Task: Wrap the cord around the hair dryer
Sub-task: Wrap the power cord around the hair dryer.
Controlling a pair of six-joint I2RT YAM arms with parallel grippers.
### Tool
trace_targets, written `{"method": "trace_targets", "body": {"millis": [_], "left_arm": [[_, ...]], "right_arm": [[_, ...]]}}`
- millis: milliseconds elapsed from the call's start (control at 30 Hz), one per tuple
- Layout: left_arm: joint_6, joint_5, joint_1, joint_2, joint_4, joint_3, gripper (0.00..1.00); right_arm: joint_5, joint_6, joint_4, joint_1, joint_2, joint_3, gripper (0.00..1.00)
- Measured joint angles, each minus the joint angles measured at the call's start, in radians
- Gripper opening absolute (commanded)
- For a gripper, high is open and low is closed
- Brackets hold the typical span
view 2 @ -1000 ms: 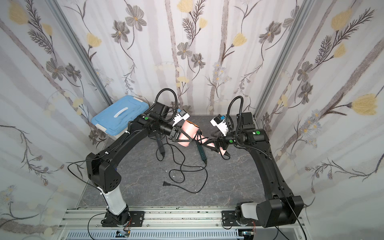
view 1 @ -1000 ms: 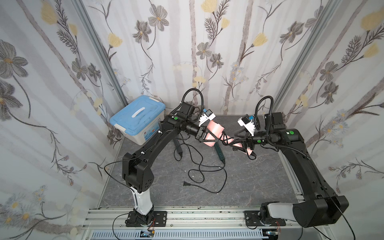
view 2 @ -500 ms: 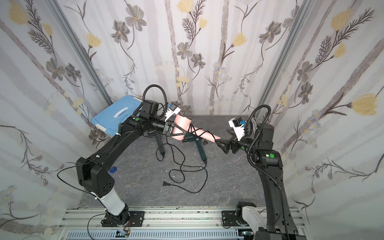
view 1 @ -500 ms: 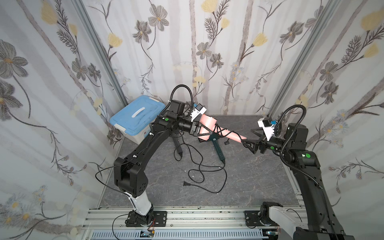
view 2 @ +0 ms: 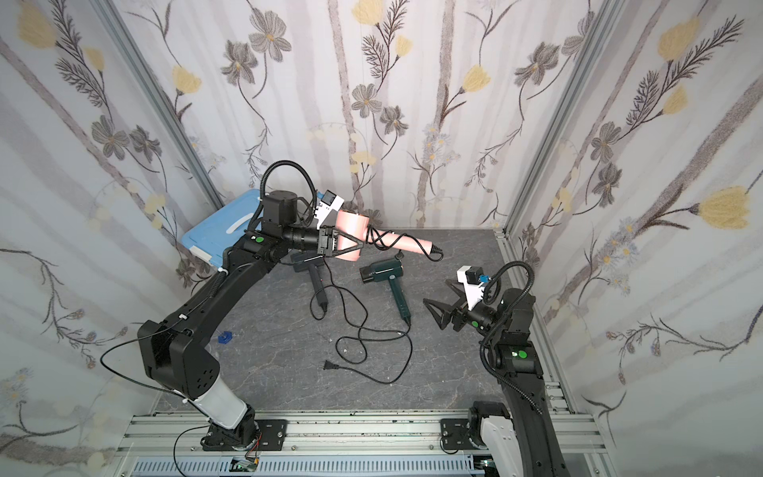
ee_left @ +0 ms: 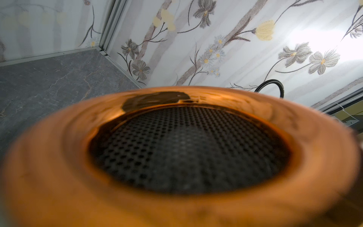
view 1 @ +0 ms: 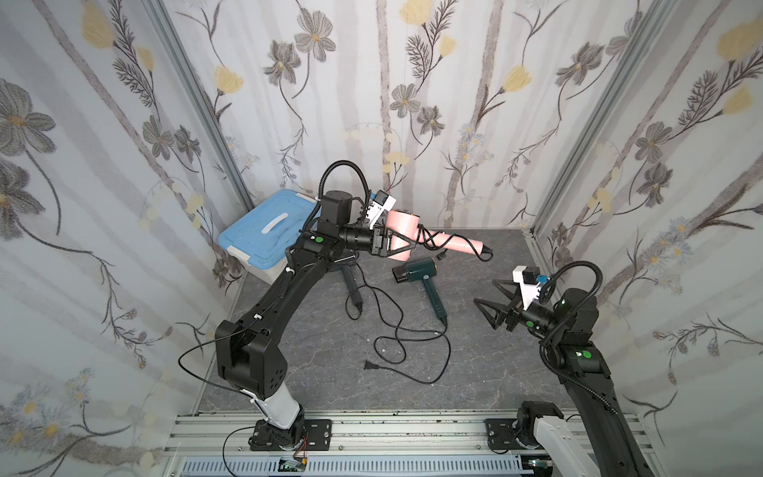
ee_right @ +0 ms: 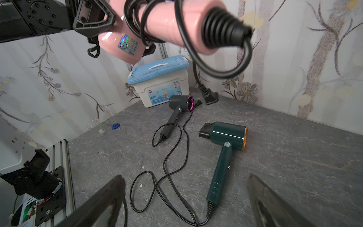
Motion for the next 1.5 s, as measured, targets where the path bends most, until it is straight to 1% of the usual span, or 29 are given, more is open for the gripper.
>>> {"method": "trace_targets", "body": {"millis": [133, 267, 433, 633, 800, 900, 967, 1033, 1133, 1200, 1300, 1400, 1500], "left_arm": [[-0.052, 0.010, -0.005, -0.014, 0.063, -0.014, 0.00], [-0.078, 0.029, -0.027, -0.023, 0.106, -0.046, 0.00], [-0.130, 0.046, -0.064, -0.022, 0.161, -0.082, 0.00], [-0.178, 0.055, -0.098, -0.015, 0.227, -0.085, 0.00], [-0.192, 0.053, -0.124, -0.014, 0.249, -0.085, 0.00], [-0.205, 0.043, -0.130, -0.014, 0.256, -0.088, 0.00], [-0.210, 0.034, -0.134, -0.014, 0.258, -0.092, 0.00], [-0.215, 0.027, -0.138, -0.014, 0.266, -0.096, 0.00], [-0.232, 0.021, -0.142, -0.014, 0.285, -0.103, 0.00], [-0.236, 0.017, -0.144, -0.014, 0.290, -0.105, 0.00], [-0.239, 0.011, -0.148, -0.014, 0.301, -0.108, 0.00], [-0.239, 0.010, -0.147, -0.014, 0.308, -0.119, 0.00], [-0.239, 0.011, -0.129, -0.014, 0.307, -0.132, 0.00]], "right_arm": [[0.066, 0.051, 0.191, 0.102, -0.034, -0.116, 0.97], [0.149, 0.050, 0.379, 0.187, -0.030, -0.180, 0.96], [0.222, 0.032, 0.574, 0.222, 0.044, -0.194, 0.93], [0.275, 0.014, 0.714, 0.248, 0.116, -0.186, 0.87], [0.320, 0.014, 0.798, 0.266, 0.167, -0.183, 0.83], [0.350, 0.014, 0.846, 0.276, 0.200, -0.180, 0.78], [0.371, 0.015, 0.871, 0.285, 0.220, -0.180, 0.72], [0.389, 0.018, 0.900, 0.297, 0.243, -0.176, 0.64], [0.405, 0.022, 0.915, 0.308, 0.272, -0.164, 0.56], [0.420, 0.023, 0.929, 0.317, 0.288, -0.162, 0.56], [0.454, 0.038, 0.955, 0.330, 0.299, -0.169, 0.64], [0.495, 0.078, 0.995, 0.344, 0.285, -0.223, 0.70], [0.548, 0.127, 1.032, 0.346, 0.237, -0.309, 0.73]]}}
